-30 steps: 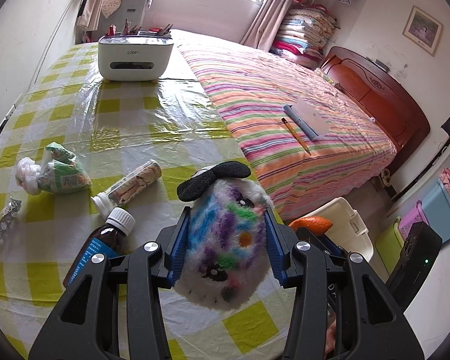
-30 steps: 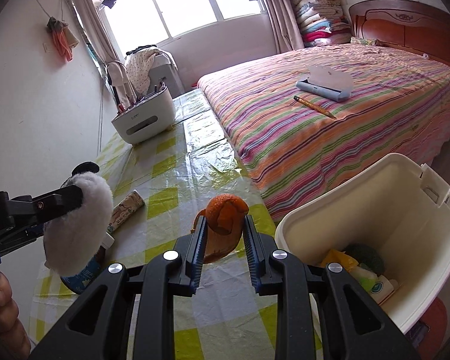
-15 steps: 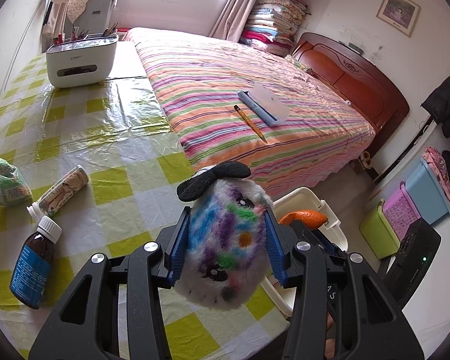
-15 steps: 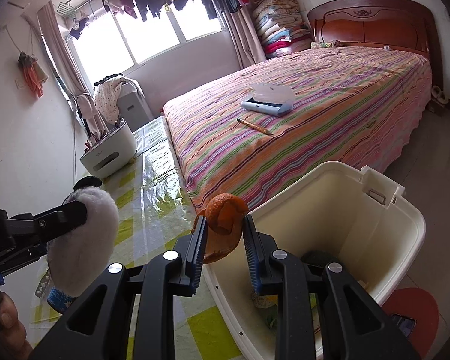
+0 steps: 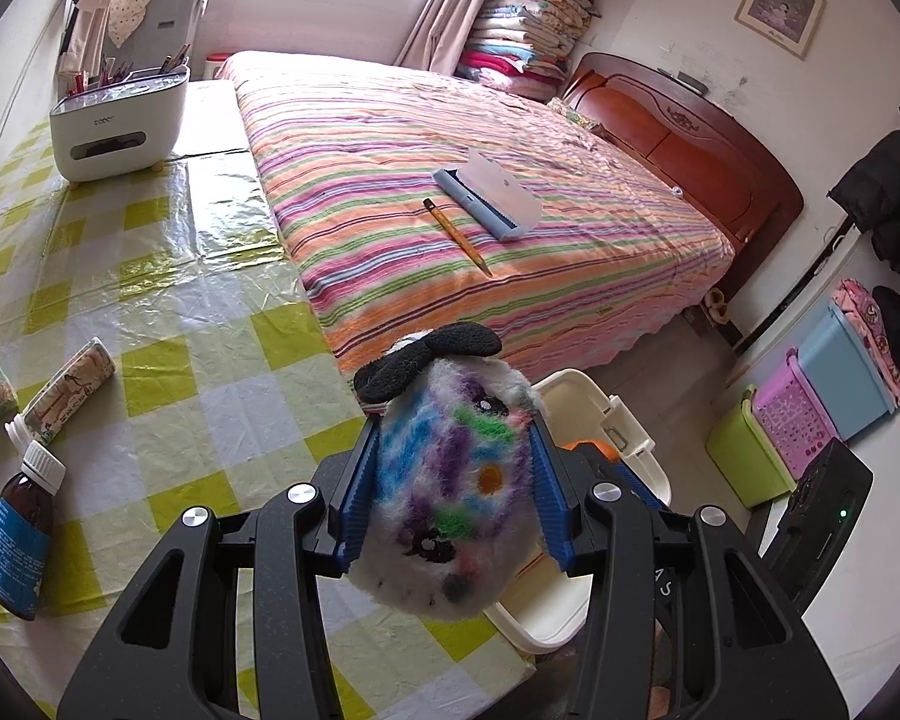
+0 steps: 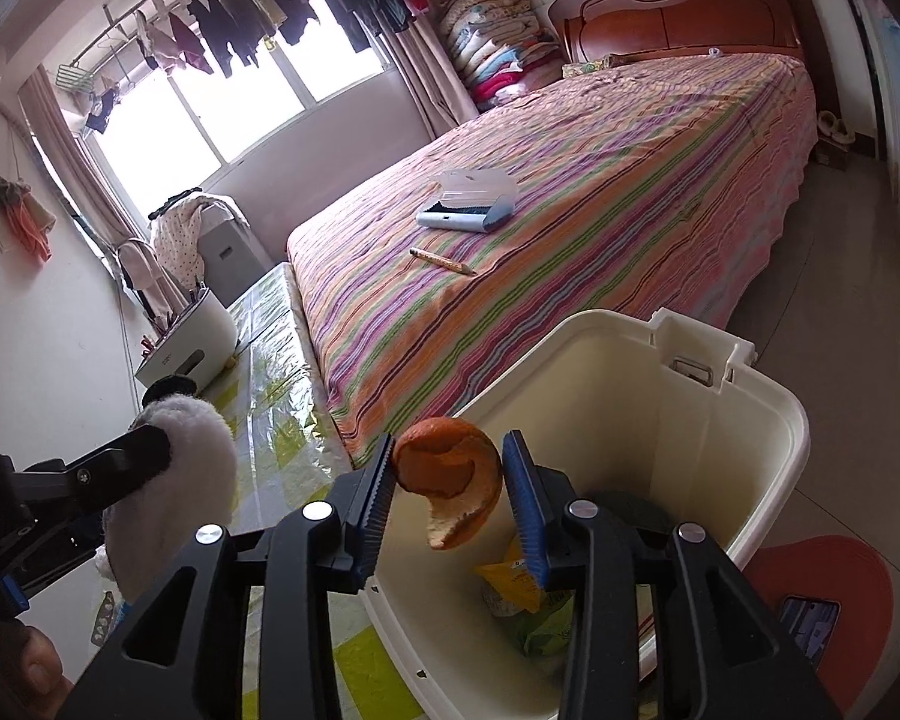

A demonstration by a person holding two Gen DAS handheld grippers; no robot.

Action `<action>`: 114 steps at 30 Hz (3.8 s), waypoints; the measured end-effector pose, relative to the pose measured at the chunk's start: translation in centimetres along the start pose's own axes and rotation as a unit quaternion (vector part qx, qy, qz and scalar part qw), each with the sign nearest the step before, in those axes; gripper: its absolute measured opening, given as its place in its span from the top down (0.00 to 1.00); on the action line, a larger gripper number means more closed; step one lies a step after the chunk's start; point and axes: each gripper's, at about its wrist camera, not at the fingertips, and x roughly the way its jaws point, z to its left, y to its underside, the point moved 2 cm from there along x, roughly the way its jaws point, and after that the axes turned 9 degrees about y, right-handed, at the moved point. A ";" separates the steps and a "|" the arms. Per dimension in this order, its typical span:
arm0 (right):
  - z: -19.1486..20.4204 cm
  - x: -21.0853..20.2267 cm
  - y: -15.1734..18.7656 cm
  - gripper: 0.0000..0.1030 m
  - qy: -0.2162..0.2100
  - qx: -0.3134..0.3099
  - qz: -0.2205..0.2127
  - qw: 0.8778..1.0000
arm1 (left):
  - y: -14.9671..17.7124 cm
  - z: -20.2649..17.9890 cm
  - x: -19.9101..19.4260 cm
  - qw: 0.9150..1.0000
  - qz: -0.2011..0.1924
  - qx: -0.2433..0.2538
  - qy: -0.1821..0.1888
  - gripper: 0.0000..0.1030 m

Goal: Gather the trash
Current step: 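Carry the orange peel and plush toy over the cream bin and open both grippers, then move both open grippers back over the table items, then grasp the silver blister pack with the left gripper while the right gripper grasps the blue bottle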

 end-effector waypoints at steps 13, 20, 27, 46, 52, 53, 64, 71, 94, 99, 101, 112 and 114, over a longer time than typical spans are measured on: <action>-5.9 -4.4 -1.7 0.50 -0.028 0.158 -0.120 0.980 | 0.3 -0.8 2.1 1.000 0.011 -0.006 0.023 0.56; -7.2 -5.6 -2.0 0.49 -0.040 0.189 -0.150 0.970 | 0.6 -2.0 3.8 0.999 0.015 -0.003 0.049 0.51; -7.0 -5.6 -1.8 0.48 -0.043 0.190 -0.145 0.970 | 0.9 -2.6 4.2 0.999 0.006 0.006 0.049 0.27; -2.3 -3.8 -1.0 0.45 -0.064 0.117 -0.090 0.987 | -1.2 2.7 -2.9 0.998 -0.037 0.015 -0.058 0.25; -0.2 -3.6 -0.2 0.43 -0.068 0.086 -0.082 0.991 | -1.2 10.3 -8.4 0.987 -0.029 0.011 -0.160 0.25; 0.1 -3.5 -0.1 0.43 -0.070 0.084 -0.080 0.991 | -1.1 12.0 -9.7 0.984 -0.027 0.003 -0.175 0.25; 6.6 -2.7 2.8 0.43 -0.090 0.014 -0.041 0.995 | 2.9 29.7 -20.1 0.959 -0.028 -0.174 -0.221 0.25; 10.3 -2.7 4.9 0.43 -0.107 -0.028 -0.022 0.994 | 4.2 34.0 -20.3 0.955 0.010 -0.161 -0.250 0.25; 14.4 -3.2 7.6 0.43 -0.115 -0.100 -0.019 0.988 | 5.5 33.8 -15.0 0.964 0.108 -0.164 -0.182 0.26; 16.2 -3.0 8.9 0.43 -0.124 -0.122 -0.007 0.985 | 5.2 33.8 -14.8 0.959 0.100 -0.176 -0.201 0.42; 17.1 -3.0 9.4 0.43 -0.126 -0.132 -0.008 0.983 | 5.1 33.9 -14.9 0.956 0.096 -0.182 -0.207 0.57; 23.3 0.2 12.6 0.43 -0.166 -0.186 0.102 0.963 | 5.4 33.3 -15.9 0.952 0.057 -0.198 -0.227 0.85; 24.1 1.0 13.5 0.43 -0.153 -0.193 0.123 0.961 | 5.3 32.7 -16.2 0.954 0.048 -0.200 -0.217 0.85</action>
